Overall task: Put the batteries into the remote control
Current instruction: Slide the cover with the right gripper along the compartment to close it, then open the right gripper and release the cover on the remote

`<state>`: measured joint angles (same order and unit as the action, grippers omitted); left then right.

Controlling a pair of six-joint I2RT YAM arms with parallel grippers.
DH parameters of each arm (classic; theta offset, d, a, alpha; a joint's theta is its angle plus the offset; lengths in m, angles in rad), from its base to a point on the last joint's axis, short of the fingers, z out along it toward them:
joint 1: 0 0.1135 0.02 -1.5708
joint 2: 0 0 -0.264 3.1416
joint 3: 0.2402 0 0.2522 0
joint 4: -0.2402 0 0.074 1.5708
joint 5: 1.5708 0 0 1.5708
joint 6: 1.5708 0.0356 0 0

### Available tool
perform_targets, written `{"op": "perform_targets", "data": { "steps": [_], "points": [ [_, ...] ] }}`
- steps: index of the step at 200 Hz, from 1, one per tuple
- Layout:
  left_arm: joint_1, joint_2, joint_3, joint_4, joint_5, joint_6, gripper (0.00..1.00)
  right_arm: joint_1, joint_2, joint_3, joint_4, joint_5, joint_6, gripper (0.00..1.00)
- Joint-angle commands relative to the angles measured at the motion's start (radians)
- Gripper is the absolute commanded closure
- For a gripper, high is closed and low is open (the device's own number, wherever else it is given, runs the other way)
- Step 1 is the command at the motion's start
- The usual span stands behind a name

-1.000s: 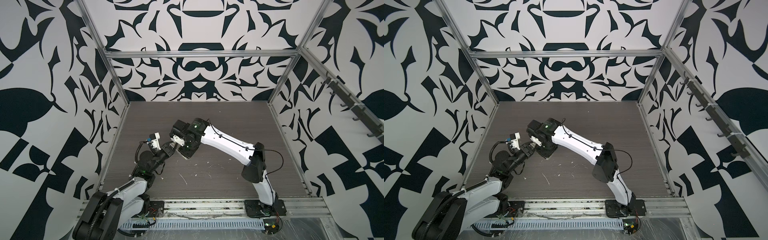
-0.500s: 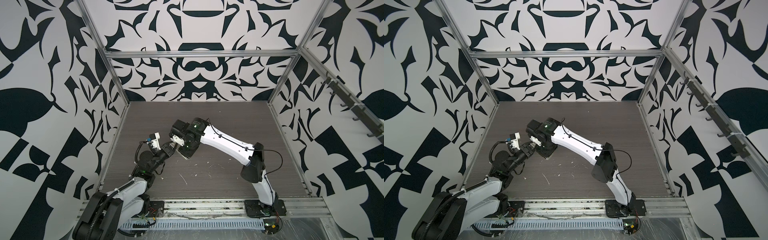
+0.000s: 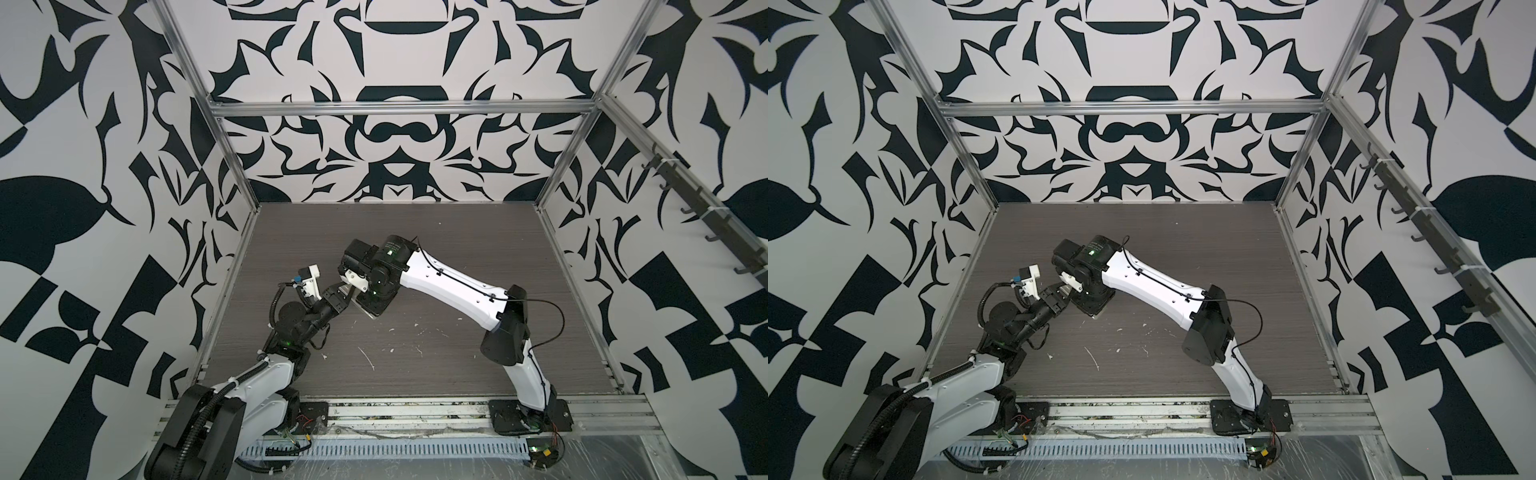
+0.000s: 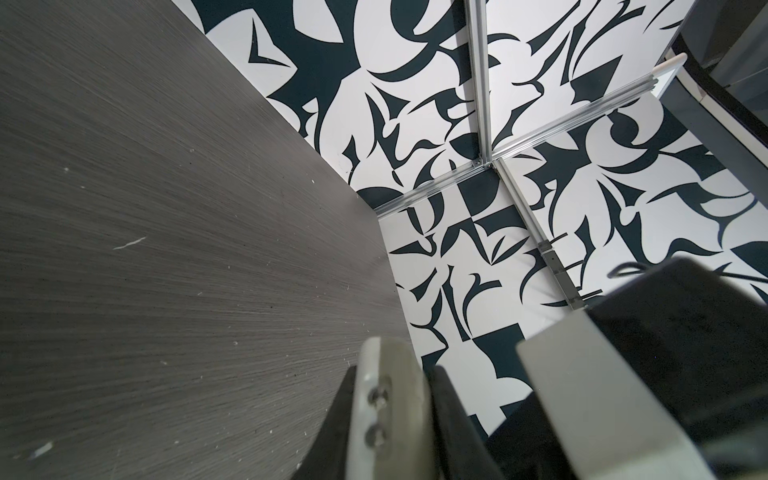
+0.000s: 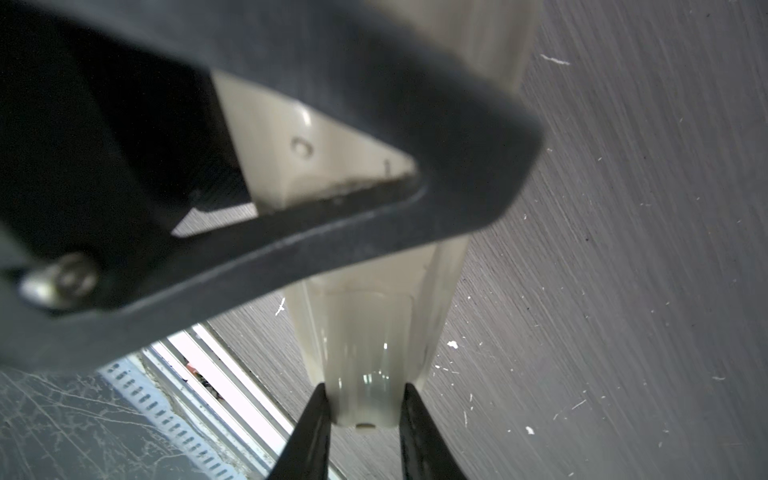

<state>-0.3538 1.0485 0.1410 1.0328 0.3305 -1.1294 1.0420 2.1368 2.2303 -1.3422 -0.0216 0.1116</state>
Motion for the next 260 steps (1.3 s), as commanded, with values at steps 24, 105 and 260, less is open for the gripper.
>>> {"op": "perform_targets", "data": {
  "steps": [24,105,260],
  "points": [
    [-0.001,-0.021,-0.003,0.069,0.028,-0.01,1.0,-0.004,-0.012,0.031,0.014,0.023,0.02,0.62],
    [-0.001,-0.026,-0.003,0.047,0.023,-0.006,1.0,-0.004,-0.026,0.044,0.026,0.022,0.036,0.47],
    [-0.001,-0.052,-0.002,0.006,0.015,0.003,1.0,-0.007,-0.136,-0.061,0.076,0.031,0.067,0.48]
  ]
}}
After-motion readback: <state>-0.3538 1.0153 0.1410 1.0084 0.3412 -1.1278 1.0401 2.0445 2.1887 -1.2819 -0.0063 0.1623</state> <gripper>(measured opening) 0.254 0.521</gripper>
